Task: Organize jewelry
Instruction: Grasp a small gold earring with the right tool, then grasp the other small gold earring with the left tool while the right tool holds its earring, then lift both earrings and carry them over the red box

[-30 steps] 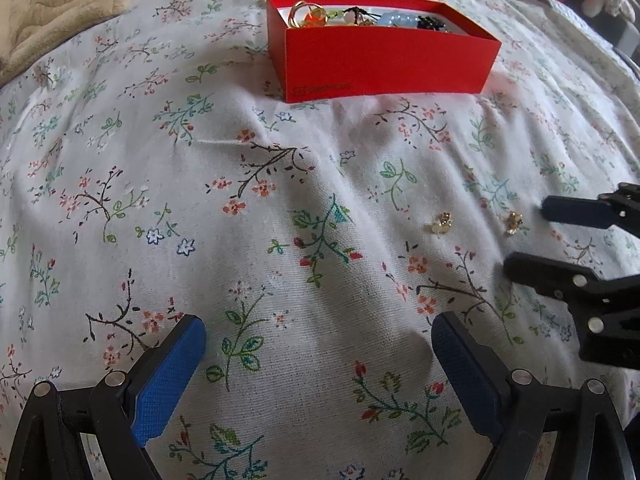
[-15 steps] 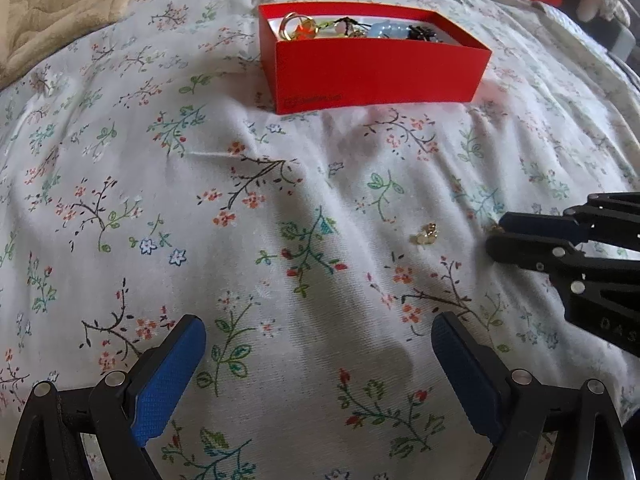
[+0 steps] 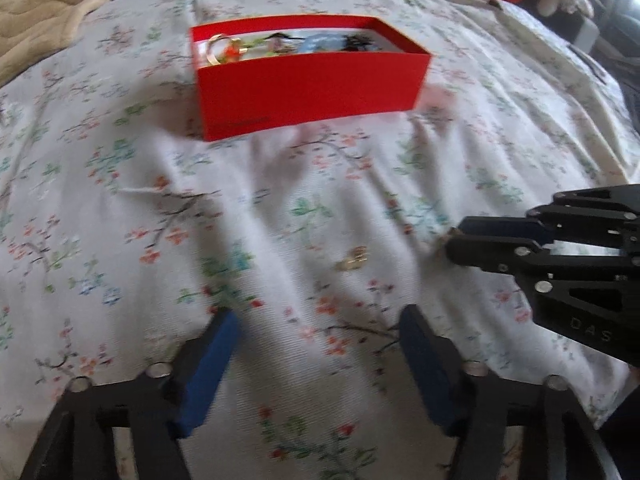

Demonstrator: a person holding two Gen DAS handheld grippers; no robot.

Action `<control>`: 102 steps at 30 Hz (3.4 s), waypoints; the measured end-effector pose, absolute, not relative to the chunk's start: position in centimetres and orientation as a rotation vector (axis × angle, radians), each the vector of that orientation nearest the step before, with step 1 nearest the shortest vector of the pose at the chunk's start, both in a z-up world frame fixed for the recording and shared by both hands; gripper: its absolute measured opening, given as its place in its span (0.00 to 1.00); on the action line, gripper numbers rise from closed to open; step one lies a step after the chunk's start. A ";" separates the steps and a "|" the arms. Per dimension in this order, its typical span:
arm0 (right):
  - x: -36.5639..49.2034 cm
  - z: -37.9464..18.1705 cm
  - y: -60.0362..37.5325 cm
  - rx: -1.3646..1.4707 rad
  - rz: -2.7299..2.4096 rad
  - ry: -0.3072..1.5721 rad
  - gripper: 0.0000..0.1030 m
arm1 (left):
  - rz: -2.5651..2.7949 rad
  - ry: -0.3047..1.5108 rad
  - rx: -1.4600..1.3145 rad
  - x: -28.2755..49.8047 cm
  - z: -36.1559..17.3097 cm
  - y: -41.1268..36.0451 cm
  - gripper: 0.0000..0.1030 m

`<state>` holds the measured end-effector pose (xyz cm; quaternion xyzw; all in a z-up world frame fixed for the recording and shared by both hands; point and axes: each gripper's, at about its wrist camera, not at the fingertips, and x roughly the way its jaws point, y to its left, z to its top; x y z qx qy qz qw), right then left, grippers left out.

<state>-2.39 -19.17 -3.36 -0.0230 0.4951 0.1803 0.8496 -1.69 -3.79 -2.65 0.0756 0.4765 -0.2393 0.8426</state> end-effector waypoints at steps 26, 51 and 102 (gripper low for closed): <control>-2.7 -3.4 -21.3 -0.033 0.359 1.051 0.12 | -0.552 1.003 0.172 -0.2 -4.3 -6.3 0.10; -1.8 -0.7 -20.8 -0.018 0.363 1.005 0.12 | -0.564 0.962 0.121 0.5 -0.9 -5.8 0.06; 11.1 2.5 -22.4 0.241 0.252 1.031 0.12 | -0.423 0.961 -0.170 12.7 1.9 -6.4 0.07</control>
